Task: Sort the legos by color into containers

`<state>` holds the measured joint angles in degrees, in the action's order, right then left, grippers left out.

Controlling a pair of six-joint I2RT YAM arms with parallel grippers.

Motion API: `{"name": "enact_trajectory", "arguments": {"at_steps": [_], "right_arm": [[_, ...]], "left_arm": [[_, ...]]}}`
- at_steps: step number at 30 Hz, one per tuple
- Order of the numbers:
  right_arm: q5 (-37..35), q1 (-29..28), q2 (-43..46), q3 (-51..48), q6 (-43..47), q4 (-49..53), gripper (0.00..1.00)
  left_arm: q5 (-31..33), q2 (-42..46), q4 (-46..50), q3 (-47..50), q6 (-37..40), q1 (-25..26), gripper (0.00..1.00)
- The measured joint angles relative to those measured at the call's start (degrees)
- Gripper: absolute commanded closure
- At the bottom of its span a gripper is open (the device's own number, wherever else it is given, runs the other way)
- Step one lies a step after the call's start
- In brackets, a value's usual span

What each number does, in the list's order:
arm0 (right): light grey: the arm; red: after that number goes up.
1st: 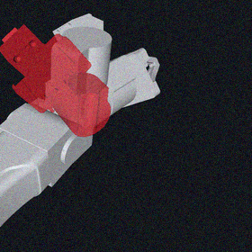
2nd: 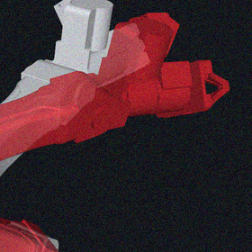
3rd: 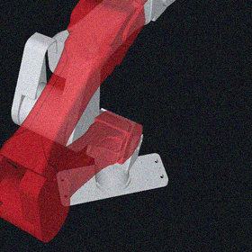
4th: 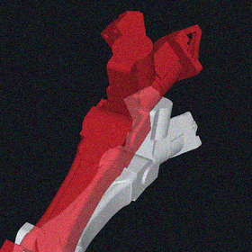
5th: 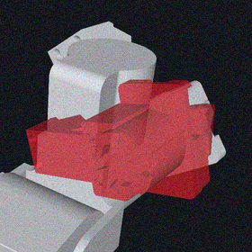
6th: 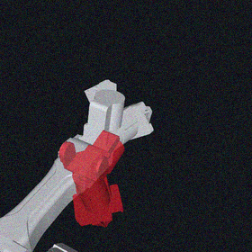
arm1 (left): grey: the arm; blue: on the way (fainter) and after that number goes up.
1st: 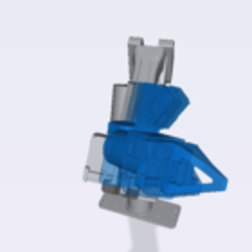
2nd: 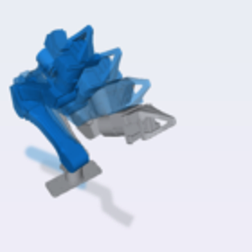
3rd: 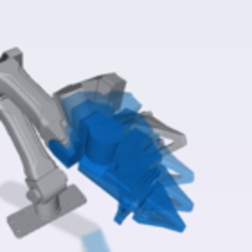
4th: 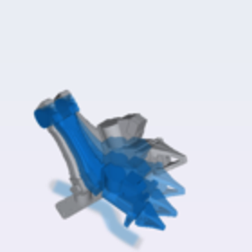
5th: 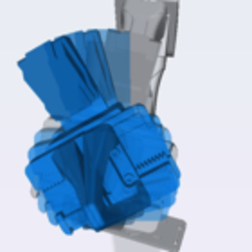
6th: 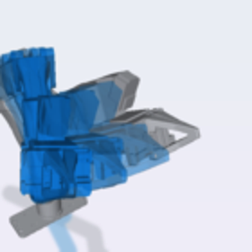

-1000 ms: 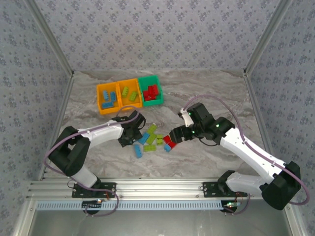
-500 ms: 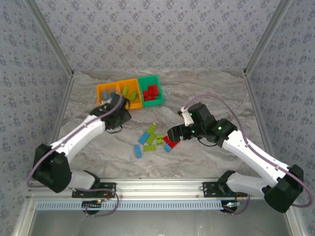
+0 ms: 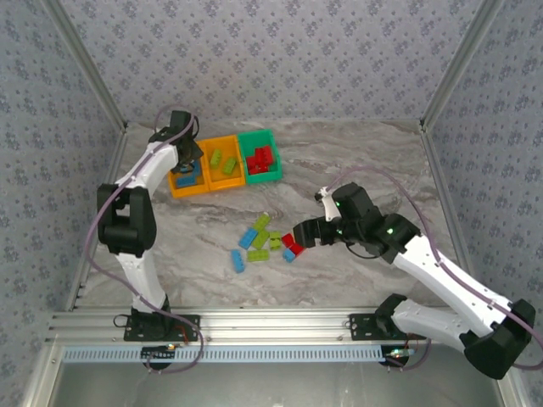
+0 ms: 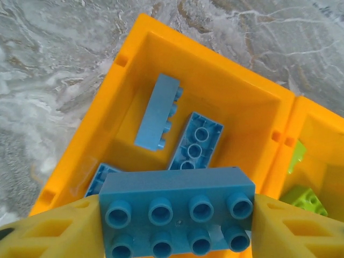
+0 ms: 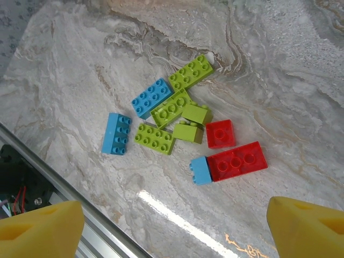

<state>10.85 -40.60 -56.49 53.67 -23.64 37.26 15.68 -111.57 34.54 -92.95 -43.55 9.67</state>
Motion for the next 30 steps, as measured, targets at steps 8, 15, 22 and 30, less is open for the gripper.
{"name": "enact_trajectory", "arguments": {"at_steps": [8, 15, 22, 30], "right_arm": [[-1.66, -0.07, 2.62, -2.14, -1.92, 0.26, 0.08], [-1.55, -0.15, -2.36, -2.14, -2.6, -1.7, 0.08], [-2.97, -0.81, -6.23, -2.1, -4.74, -3.26, 0.09], [-11.04, -0.26, -15.56, -0.87, -15.54, -2.08, 0.13]], "left_arm": [[-1.53, 2.58, 1.31, -0.2, 1.88, -0.2, 0.25], [-2.54, 16.52, 1.66, 6.51, 5.11, -0.2, 0.16], [-10.08, 33.11, -0.17, 17.77, 14.36, 2.51, 0.16], [-23.71, 58.62, -7.3, 38.29, 40.96, 17.55, 0.12]]}}
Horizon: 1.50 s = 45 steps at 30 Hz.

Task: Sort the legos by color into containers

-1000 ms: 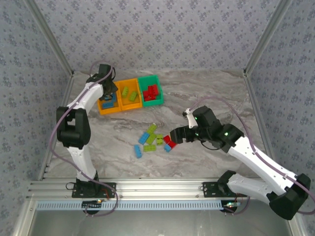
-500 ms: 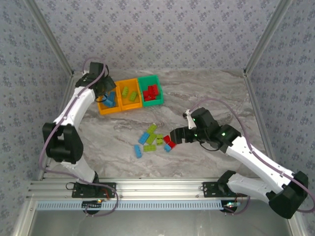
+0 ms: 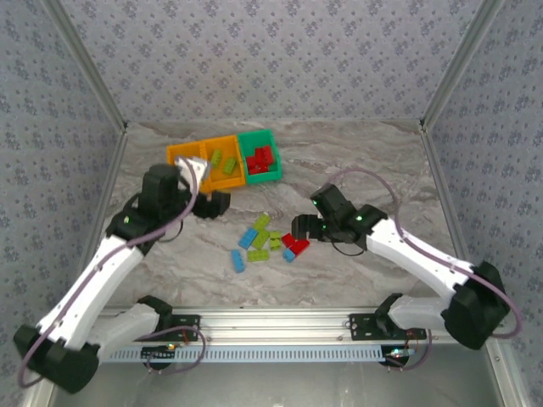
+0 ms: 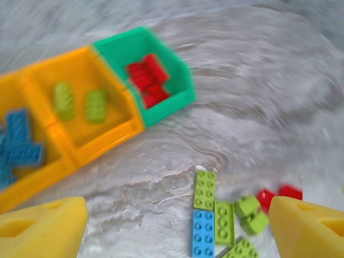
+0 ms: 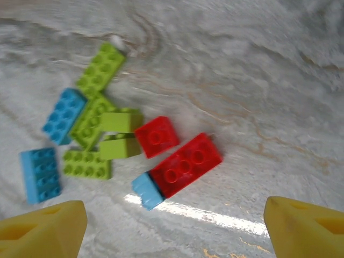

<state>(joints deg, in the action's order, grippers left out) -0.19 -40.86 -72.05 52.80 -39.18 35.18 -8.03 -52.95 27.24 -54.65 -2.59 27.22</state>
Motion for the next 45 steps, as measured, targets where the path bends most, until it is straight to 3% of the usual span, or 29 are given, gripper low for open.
{"name": "enact_trajectory", "arguments": {"at_steps": [6, 13, 19, 25, 34, 41, 45], "right_arm": [[-1.75, -0.35, -10.1, 1.6, -10.6, 0.79, 0.1], [-4.26, -0.96, -14.47, 1.6, -25.0, 1.09, 0.17], [-5.22, -1.18, -17.92, 1.97, -32.74, 1.01, 0.19], [-4.31, -1.36, -21.44, 3.08, -36.98, -0.35, 0.28], [-3.93, -2.03, -23.98, 3.8, -40.33, -1.29, 0.68], [-8.9, -1.88, -16.98, 2.91, -40.94, 0.28, 0.77], [-16.39, -2.19, -7.67, 2.84, -34.47, -2.8, 0.81]], "left_arm": [[-7.61, 9.79, -2.89, 13.53, 20.0, 5.79, 0.03], [-8.66, 8.04, -0.68, 16.65, 32.94, 11.21, 0.01], [-6.75, 5.57, 1.4, 16.65, 37.35, 12.33, 0.01], [-6.12, 8.37, 1.57, 17.79, 41.44, 12.63, 0.01], [-5.42, 8.66, 4.72, 20.26, 48.46, 15.69, 0.01], [-3.28, 8.76, 4.52, 20.35, 49.29, 15.67, 0.01], [-2.25, 9.35, 3.45, 20.68, 49.24, 15.67, 0.01]]}}
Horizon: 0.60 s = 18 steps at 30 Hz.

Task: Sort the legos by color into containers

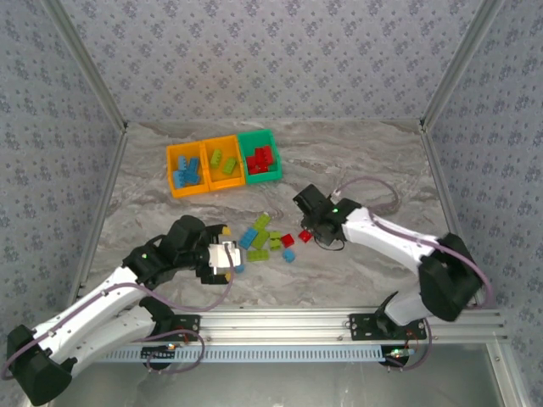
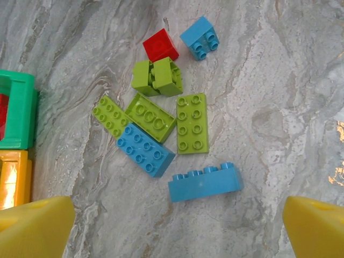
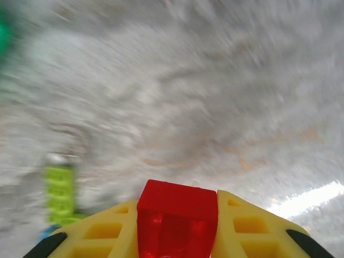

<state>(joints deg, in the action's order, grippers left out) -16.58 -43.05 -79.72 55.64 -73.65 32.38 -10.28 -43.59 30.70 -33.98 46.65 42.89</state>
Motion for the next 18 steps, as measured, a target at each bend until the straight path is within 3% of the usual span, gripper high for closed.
{"name": "enact_trajectory", "arguments": {"at_steps": [3, 6, 12, 18], "right_arm": [[-3.93, -0.52, 4.2, 0.39, 13.05, -8.87, 0.8], [-4.2, -0.59, 1.62, 3.67, 29.46, -18.05, 0.8], [-2.71, -0.24, -15.85, 18.29, 57.61, -30.93, 0.82], [-2.97, 2.75, -33.46, 32.46, 71.76, -35.58, 0.84]], "left_arm": [[0.87, 0.55, -1.14, 0.52, -0.15, 0.0, 0.01], [1.36, 0.87, -2.03, 1.03, -0.17, 0.0, 0.01], [2.73, 1.22, -3.54, 2.38, -0.15, 0.0, 0.01], [4.26, 1.22, -4.07, 3.15, -0.11, 0.0, 0.01]]}}
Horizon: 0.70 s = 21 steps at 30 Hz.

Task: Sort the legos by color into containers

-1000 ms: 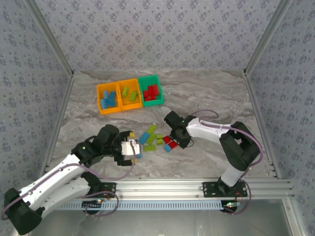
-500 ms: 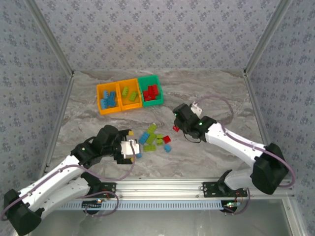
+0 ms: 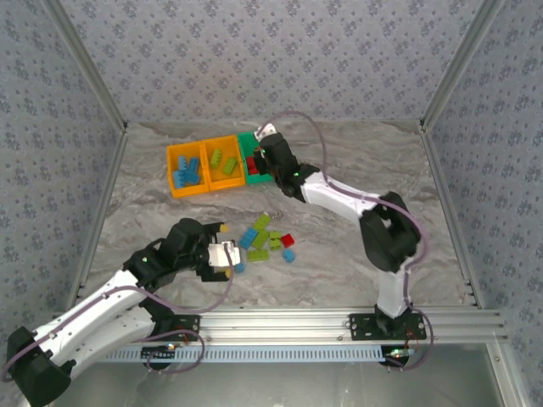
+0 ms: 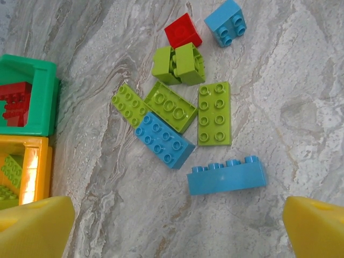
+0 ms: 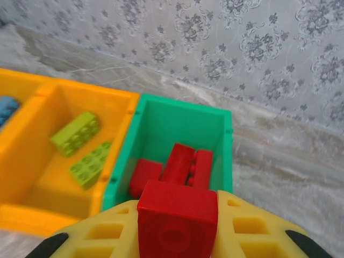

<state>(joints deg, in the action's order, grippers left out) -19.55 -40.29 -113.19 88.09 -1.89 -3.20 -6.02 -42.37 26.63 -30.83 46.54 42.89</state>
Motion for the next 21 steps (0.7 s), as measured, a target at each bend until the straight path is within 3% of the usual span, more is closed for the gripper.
{"name": "enact_trajectory", "arguments": {"at_steps": [8, 12, 15, 21], "right_arm": [[0.48, 3.61, -10.01, 5.44, 4.11, 0.22, 0.67], [1.9, 3.61, -11.1, 7.67, 4.33, 1.03, 0.56], [2.67, 3.39, -11.1, 9.49, 4.24, 1.31, 0.42], [3.32, 3.19, -9.31, 9.77, 4.22, 2.93, 0.35]], "left_arm": [[0.96, -0.04, -0.44, 1.11, 0.04, 0.02, 0.01], [0.98, -0.11, -0.72, 1.25, 0.15, 0.04, 0.01], [1.2, -0.11, -0.92, 1.25, 0.15, 0.04, 0.01], [1.42, -0.2, -1.27, 1.44, 0.15, 0.02, 0.01]]}}
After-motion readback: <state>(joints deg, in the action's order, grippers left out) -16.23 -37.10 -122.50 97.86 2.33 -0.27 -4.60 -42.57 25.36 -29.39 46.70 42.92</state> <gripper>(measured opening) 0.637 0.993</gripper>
